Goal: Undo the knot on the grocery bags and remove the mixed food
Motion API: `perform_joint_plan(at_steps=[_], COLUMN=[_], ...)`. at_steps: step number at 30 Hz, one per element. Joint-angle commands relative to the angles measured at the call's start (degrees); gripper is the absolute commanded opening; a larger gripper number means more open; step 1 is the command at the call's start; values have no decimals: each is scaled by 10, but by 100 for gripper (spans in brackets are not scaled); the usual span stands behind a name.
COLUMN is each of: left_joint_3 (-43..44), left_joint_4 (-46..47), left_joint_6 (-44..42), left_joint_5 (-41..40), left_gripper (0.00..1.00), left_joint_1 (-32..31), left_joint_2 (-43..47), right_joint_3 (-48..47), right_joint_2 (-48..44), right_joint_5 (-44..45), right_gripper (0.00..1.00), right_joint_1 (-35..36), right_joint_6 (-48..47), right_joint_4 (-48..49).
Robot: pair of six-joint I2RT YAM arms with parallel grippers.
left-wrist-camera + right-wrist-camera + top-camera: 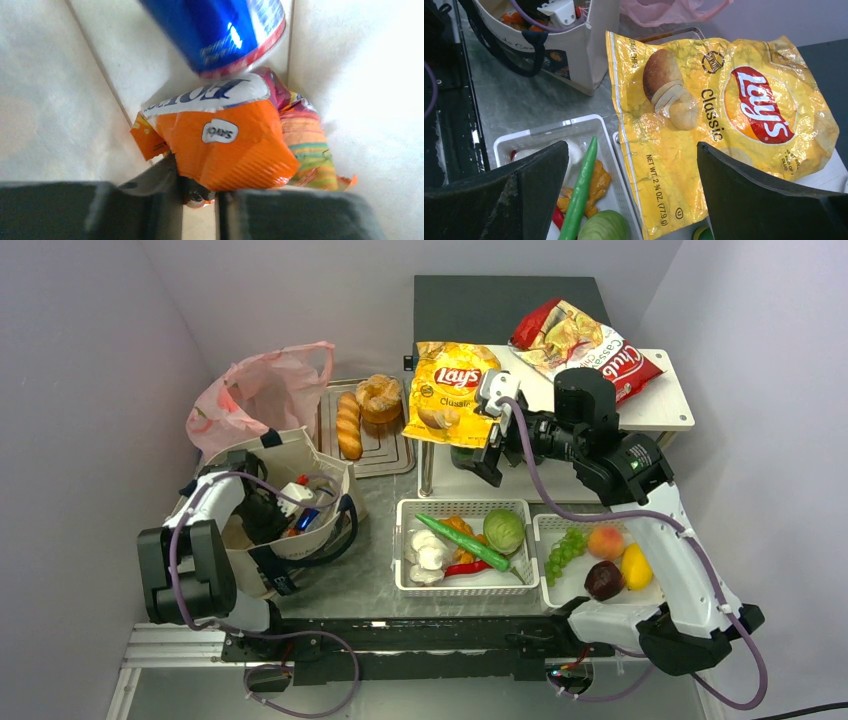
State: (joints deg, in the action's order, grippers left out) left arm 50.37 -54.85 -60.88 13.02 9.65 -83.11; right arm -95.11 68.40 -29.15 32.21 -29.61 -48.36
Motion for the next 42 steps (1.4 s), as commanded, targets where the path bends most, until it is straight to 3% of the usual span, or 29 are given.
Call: perform_joint_plan(at_steps=[1, 2, 6, 10, 17, 22, 26, 33, 36, 42], left_joint_3=[26, 35, 82, 153, 316, 432, 486, 416, 401, 398], left_joint_4=[-17, -34, -96, -160, -235, -238, -160, 125, 176, 208], left_joint_6=[7, 7, 6, 14, 42, 106, 209, 489, 574, 653], left_joint_5=[42, 63, 122, 160, 254, 391, 443, 369, 382, 394], left_gripper=[5, 0, 0, 0, 0, 0, 0, 0, 0, 0], left_joint_1=[-4, -3, -1, 19, 76, 77, 58, -16, -22, -28], left_joint_2=[13, 35, 142, 193, 197, 211, 228, 292, 290, 289], right_joint_3=[-13, -12, -4, 2, -7, -18, -55, -61, -43, -49], right_joint_2=[4, 4, 4, 9, 34, 62, 96, 134, 145, 174], right_joint_5=[-7, -6, -13, -25, -49, -74, -81, -7, 28, 69], right_gripper=[100, 100, 100, 100, 100, 100, 99, 100, 100, 100], right_joint_1=[3, 3, 4, 4, 6, 20, 54, 177, 215, 254], right_joint_6=[34, 40, 58, 78, 124, 146, 161, 207, 208, 132], right_joint_4=[28, 34, 65, 93, 148, 209, 236, 365, 441, 456])
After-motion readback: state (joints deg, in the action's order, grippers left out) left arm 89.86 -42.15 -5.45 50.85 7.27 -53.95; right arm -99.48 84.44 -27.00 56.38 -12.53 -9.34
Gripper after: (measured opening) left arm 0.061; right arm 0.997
